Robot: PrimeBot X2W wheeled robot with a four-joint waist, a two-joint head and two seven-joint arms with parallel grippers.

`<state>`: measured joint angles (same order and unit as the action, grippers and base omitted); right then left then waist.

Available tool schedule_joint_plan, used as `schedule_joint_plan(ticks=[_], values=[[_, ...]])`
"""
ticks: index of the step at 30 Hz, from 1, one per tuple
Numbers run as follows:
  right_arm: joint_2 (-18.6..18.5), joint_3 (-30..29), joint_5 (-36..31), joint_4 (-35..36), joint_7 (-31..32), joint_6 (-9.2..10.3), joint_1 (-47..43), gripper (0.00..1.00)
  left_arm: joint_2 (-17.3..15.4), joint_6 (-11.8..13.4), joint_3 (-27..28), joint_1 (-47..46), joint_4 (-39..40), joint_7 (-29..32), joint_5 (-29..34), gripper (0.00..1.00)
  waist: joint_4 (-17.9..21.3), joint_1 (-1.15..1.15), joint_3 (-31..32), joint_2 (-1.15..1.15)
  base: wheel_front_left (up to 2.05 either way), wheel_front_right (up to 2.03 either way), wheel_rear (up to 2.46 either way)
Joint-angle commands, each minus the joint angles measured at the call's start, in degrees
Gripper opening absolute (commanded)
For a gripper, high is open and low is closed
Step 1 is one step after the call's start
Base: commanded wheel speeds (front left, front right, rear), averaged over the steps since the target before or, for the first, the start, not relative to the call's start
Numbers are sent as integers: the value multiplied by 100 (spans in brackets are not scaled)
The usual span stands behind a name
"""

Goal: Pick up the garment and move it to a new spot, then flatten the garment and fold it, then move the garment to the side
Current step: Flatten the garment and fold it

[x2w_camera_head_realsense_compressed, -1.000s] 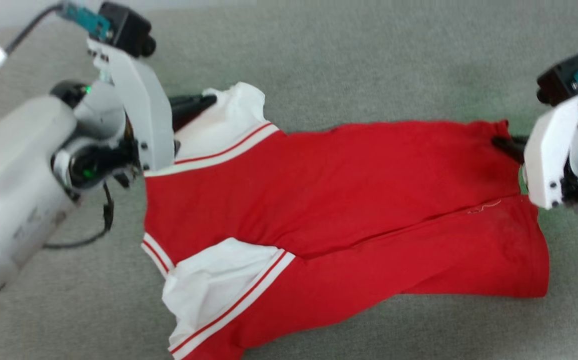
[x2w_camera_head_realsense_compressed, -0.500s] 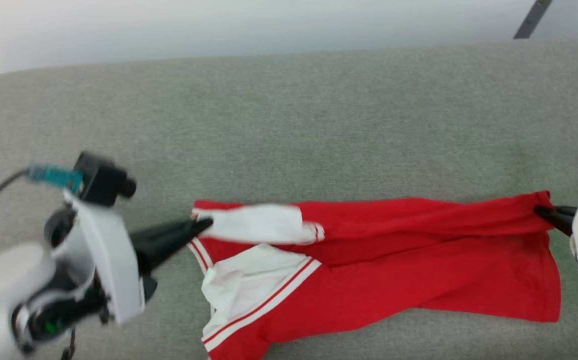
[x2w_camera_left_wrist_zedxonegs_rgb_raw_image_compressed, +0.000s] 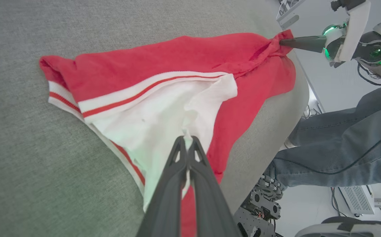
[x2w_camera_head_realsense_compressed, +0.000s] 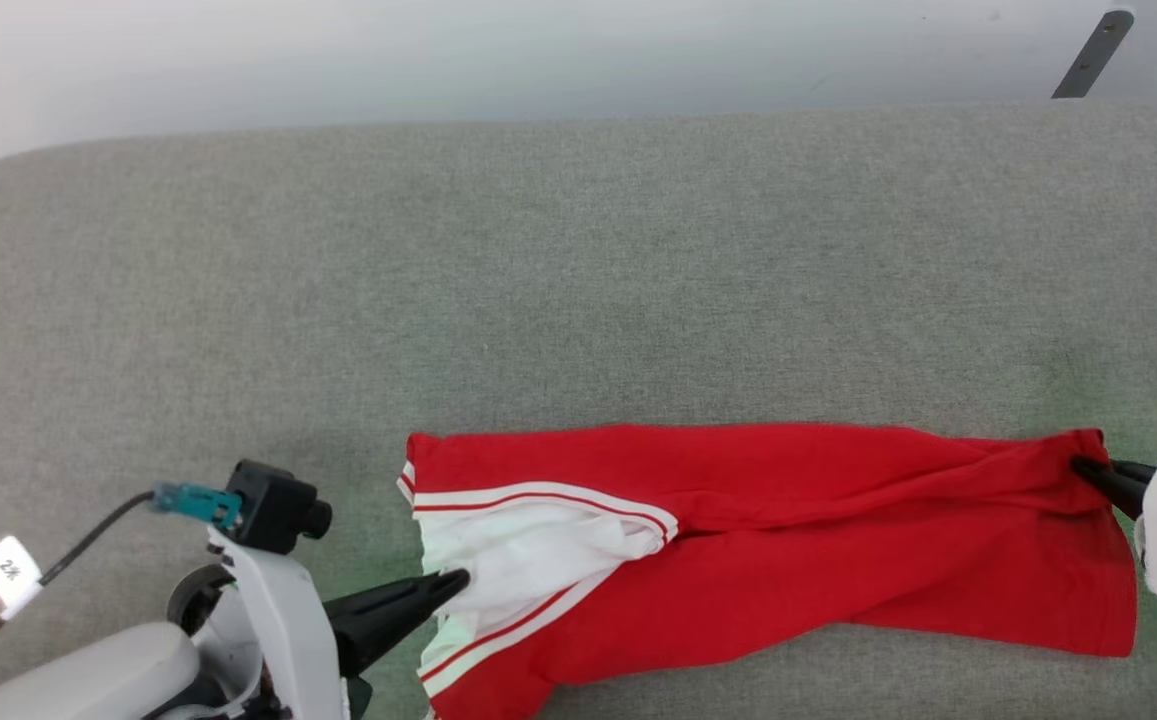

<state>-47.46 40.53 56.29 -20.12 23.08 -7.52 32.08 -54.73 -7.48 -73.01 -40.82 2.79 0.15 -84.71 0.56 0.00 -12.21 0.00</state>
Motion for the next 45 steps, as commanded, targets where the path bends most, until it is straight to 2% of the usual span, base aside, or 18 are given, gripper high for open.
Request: schedule_joint_plan(ticks=[1,2,3,4,5,6,14,19,22,25,30,36,40,45], values=[[42,-63,-61,-29,-44,6,-44,21,38,1,4,61,-80,-13,23,0,14,0,14,0,0,0,0],[93,-69,-92,-63,-81,6,-41,35,116,0,2,88,-188,-27,42,5,22,0,25,0,0,0,0],[141,-103,-112,-94,-128,6,-37,57,178,0,-1,103,-272,-48,44,33,31,0,36,0,0,0,0],[186,-143,-115,-121,-167,6,-41,57,221,0,0,118,-332,-80,20,48,44,0,55,0,0,0,0],[216,-177,-103,-134,-198,6,-61,100,246,0,8,123,-373,-130,2,89,52,0,76,0,0,0,0],[229,-226,-76,-142,-205,6,-83,100,254,1,36,132,-414,-193,-26,100,58,0,96,0,0,0,0],[161,-550,304,-256,-72,5,-464,100,302,0,233,398,-615,-951,-152,100,-21,0,308,0,0,0,0],[146,-699,756,-303,312,6,-820,100,527,36,498,723,-1068,-1447,-74,100,-203,0,367,0,0,0,0],[97,-813,937,-424,492,6,-988,100,790,97,884,1001,-1428,-1523,-16,100,-354,0,386,0,0,0,0],[65,-946,1014,-562,609,5,-1141,100,1153,132,1717,1358,-1747,-1532,335,100,-541,0,408,0,0,0,0],[130,-1144,1076,-877,831,6,-1237,100,1849,204,3249,2085,-1962,-1523,1610,100,-786,0,435,0,0,0,0],[379,-1208,977,-1121,1182,1,-1144,100,2581,284,4858,2764,-1762,-1523,3452,100,-985,0,456,0,0,0,0],[606,-1232,853,-1267,1364,-9,-1029,100,2953,330,5558,3064,-1545,-1525,4679,100,-1019,0,462,0,0,0,0],[934,-1250,678,-1467,1566,-14,-929,100,3449,304,6224,3295,-1437,-1525,5653,100,-1002,0,436,0,0,0,0]])
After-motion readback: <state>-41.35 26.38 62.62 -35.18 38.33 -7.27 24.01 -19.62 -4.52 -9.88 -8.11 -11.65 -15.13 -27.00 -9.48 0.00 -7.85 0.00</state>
